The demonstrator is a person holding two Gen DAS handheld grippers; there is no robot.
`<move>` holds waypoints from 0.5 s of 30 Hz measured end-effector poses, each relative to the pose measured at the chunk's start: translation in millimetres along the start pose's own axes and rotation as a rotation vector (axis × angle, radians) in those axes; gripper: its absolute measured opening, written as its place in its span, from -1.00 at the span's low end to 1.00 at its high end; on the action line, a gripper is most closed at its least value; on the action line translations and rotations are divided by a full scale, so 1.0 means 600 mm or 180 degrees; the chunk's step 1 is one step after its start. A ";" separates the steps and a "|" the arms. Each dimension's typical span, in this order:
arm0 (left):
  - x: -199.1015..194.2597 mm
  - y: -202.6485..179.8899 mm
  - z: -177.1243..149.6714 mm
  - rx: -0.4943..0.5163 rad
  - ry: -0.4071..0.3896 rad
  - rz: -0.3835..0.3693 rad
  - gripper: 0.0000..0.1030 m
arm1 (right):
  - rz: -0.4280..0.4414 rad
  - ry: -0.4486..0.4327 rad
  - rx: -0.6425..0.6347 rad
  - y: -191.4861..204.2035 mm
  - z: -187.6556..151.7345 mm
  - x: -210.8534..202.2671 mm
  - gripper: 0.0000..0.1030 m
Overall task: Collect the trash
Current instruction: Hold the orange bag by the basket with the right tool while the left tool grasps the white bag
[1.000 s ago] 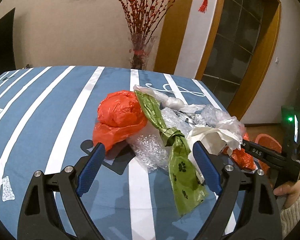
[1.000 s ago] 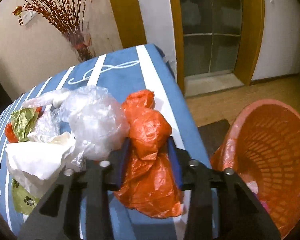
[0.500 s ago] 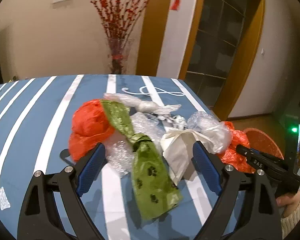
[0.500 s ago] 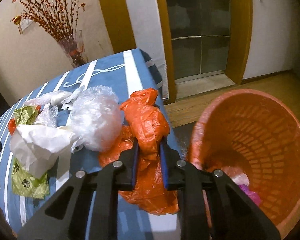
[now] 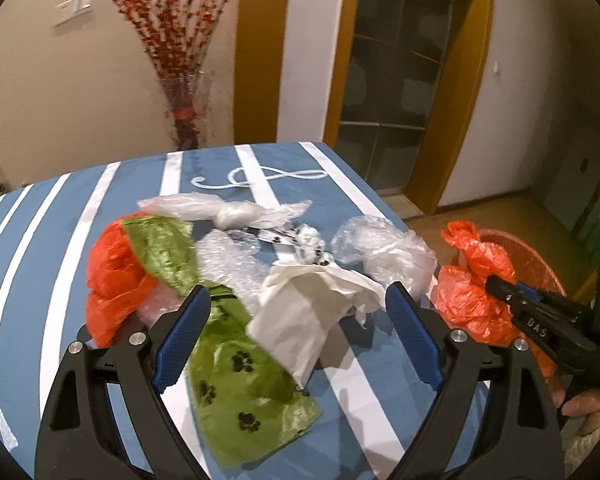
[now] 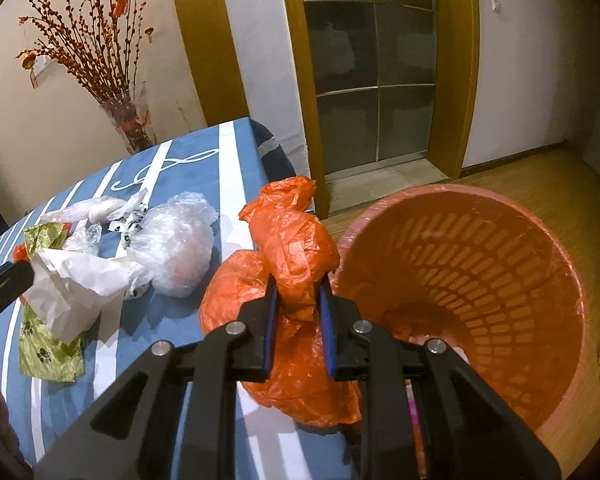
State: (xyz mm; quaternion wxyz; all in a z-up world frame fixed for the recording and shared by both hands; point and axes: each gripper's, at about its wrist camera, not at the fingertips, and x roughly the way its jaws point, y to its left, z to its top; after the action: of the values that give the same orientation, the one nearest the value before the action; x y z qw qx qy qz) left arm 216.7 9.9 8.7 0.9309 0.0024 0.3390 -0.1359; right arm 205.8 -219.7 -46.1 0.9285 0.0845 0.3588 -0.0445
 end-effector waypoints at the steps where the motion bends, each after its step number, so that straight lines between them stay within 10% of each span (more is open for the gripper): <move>1: 0.007 -0.004 0.000 0.0030 0.0031 0.0002 0.71 | -0.0004 0.0002 0.0006 -0.002 0.000 -0.001 -0.63; 15: 0.078 -0.016 -0.005 0.0064 0.0413 -0.0056 0.57 | -0.0012 0.0067 0.0035 -0.017 -0.015 0.002 -0.63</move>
State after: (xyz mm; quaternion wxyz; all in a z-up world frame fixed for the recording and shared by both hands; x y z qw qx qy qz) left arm 246.7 -10.6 -22.6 0.9057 0.0176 0.3973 -0.1471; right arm 199.0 -228.1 -54.7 0.9241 0.0894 0.3685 -0.0474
